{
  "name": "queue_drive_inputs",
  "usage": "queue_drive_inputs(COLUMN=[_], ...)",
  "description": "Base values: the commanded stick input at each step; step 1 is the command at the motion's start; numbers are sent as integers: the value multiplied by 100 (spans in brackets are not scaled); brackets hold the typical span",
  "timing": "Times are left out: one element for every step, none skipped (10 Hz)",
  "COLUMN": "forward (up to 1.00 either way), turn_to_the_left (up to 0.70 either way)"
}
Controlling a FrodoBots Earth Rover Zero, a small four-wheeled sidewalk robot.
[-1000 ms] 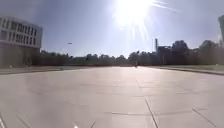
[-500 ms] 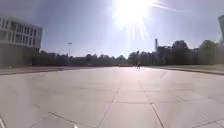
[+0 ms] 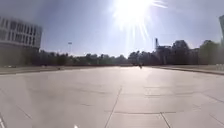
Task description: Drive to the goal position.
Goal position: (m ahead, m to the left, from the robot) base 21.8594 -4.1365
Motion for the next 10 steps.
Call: queue_drive_inputs(forward=[70, 70, 70, 70, 70, 70, 70, 70, 70, 70], turn_to_the_left=[0, 0, 0, 0, 0, 0, 0, 0, 0, 0])
